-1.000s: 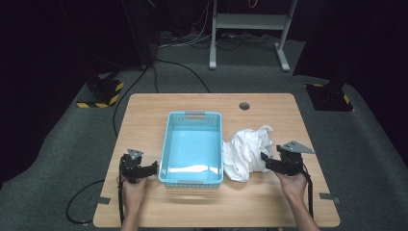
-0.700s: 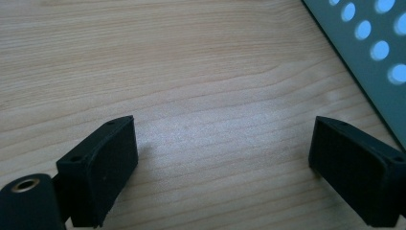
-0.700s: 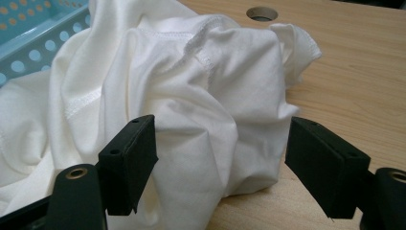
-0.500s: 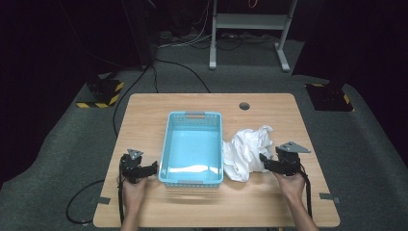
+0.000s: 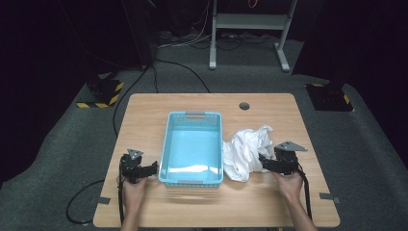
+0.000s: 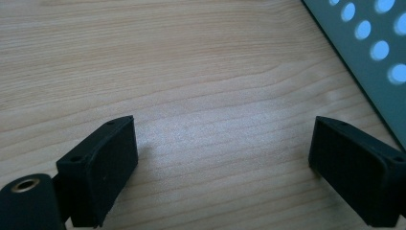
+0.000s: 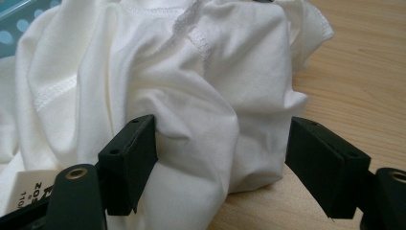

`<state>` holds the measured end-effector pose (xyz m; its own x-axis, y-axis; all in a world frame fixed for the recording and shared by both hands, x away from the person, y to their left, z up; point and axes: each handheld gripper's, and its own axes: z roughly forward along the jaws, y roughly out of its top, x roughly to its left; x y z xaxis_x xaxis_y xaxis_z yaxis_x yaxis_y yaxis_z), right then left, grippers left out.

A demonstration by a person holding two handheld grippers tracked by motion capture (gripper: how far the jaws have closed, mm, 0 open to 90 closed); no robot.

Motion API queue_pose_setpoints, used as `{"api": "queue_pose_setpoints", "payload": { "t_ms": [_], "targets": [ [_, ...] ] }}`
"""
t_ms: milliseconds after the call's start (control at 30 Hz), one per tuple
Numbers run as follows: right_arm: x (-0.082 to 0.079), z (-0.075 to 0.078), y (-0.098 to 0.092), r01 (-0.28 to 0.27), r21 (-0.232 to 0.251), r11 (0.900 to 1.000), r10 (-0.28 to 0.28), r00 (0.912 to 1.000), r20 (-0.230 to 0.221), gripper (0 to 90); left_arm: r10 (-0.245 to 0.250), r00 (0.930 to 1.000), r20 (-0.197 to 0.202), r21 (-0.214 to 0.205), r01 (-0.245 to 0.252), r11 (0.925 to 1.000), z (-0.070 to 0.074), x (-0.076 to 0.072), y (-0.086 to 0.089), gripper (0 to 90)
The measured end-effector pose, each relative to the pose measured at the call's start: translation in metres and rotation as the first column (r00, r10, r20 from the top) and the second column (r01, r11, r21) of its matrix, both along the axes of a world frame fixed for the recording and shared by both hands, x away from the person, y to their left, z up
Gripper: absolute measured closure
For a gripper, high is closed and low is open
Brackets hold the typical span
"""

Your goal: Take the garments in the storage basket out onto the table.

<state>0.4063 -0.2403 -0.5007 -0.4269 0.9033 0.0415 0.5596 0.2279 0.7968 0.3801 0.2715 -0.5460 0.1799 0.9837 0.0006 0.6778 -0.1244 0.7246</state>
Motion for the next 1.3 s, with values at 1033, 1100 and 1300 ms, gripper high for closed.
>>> {"api": "queue_pose_setpoints", "payload": {
  "t_ms": [1033,1100,1300],
  "targets": [
    [0.015,-0.02,0.007,0.028,-0.014,0.9995,-0.029,0.998,-0.057,25.3,0.0,1.0,0.0,0.0,0.0,1.0,0.0,0.0,0.0,9.7],
    [0.015,-0.022,0.007,0.032,-0.012,0.9994,-0.033,0.9977,-0.059,25.1,0.0,1.0,0.0,0.0,0.0,1.0,0.0,0.0,0.0,9.7],
    [0.015,-0.03,0.005,0.047,-0.011,0.9988,-0.048,0.9968,-0.064,24.6,0.0,1.0,0.0,0.0,0.0,1.0,0.0,0.0,0.0,9.7]
  ]
}}
